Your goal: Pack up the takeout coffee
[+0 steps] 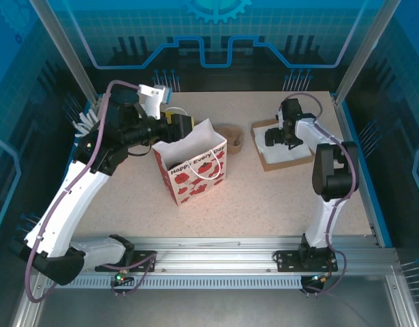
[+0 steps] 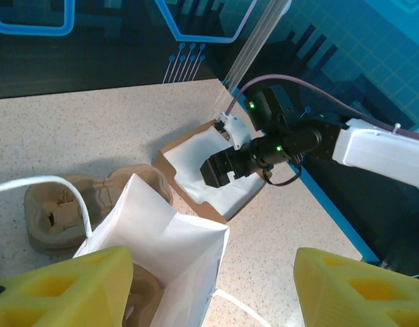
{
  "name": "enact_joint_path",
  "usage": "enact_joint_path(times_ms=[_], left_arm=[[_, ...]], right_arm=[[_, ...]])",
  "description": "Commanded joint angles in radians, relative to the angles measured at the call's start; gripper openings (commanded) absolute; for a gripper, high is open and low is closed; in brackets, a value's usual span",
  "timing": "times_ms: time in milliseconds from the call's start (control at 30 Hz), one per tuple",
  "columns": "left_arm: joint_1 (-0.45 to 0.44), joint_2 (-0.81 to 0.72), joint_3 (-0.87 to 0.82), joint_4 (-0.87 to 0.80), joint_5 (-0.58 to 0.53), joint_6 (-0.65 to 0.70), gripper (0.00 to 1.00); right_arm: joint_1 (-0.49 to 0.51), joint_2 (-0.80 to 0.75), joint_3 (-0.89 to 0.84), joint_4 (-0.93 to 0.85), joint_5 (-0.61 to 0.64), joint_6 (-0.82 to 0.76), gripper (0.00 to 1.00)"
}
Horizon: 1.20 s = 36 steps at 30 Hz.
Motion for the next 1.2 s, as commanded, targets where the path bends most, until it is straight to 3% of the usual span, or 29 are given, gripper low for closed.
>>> enact_joint_path(times_ms=[0, 167, 467, 733, 1167], left_arm=[[-0.006, -0.014, -0.018, 0.005, 0.019, 0.030, 0.66], [-0.007, -0.003, -0.027, 0.005, 0.022, 0.037, 0.66], [-0.007, 0.003, -0.039, 0.001, 0.029, 0.043, 0.66], [-0.006, 0.005, -0.041, -0.003, 0.035, 0.047, 0.66], [-0.006, 0.009, -0.048, -0.015, 0.035, 0.065, 0.66]], right_arm=[[-0.022, 0.055, 0.065, -0.069, -0.020, -0.034, 0.89], [-0.023, 0.103, 0.100, -0.083, -0.068, -0.034, 0.81], [-0.023, 0.119, 0.100, -0.074, -0.082, -0.032, 0.52], [-0.025, 0.088, 0.123, -0.091, -0.091, -0.034, 0.45], [-0.029, 0.081, 0.141, -0.113, -0.113, -0.040, 0.14]])
